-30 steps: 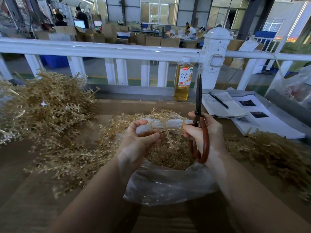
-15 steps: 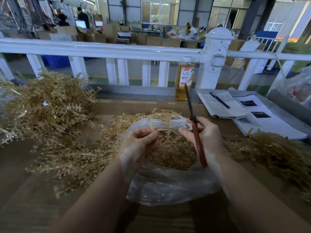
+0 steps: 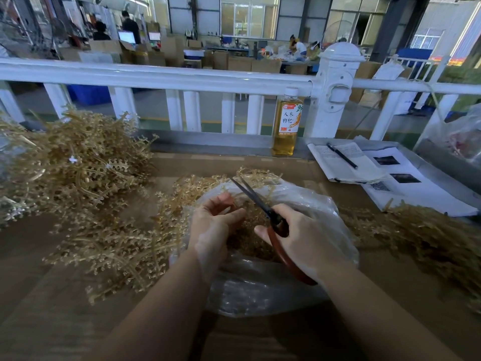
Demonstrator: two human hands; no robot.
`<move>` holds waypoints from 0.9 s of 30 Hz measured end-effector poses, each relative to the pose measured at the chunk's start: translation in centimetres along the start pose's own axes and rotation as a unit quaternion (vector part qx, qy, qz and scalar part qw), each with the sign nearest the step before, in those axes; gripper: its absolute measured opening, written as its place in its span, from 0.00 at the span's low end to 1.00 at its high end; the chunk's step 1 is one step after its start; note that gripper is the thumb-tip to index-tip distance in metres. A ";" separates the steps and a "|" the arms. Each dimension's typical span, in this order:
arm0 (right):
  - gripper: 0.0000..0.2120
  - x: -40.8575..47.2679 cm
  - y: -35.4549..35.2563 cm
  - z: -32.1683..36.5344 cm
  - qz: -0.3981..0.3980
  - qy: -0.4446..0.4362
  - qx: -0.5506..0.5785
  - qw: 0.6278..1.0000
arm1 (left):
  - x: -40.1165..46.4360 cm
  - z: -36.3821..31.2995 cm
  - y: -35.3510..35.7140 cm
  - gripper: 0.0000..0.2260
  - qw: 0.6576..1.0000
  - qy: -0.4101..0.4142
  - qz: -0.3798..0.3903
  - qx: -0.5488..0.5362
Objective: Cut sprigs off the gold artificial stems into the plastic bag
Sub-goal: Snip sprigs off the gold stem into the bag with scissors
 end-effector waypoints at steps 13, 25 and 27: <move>0.18 0.3 2.5 -0.8 0.042 -0.018 -0.043 0.998 | 0.3 -0.2 0.4 0.18 0.996 0.007 0.000 -0.094; 0.20 0.5 2.7 -0.9 0.051 -0.012 -0.057 0.997 | 0.4 0.0 0.6 0.18 0.992 0.001 -0.020 -0.122; 0.21 0.6 2.8 -1.0 0.052 -0.011 -0.060 0.997 | 0.4 0.0 0.6 0.19 0.994 0.009 -0.020 -0.105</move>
Point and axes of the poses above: each hand's wrist, its own x-axis towards the middle knuckle, its own y-axis out of the palm, z = x × y, the point moved 10 cm from there along x, towards the middle knuckle, and after that the axes turned 3 degrees about z, right-handed, at the moved point
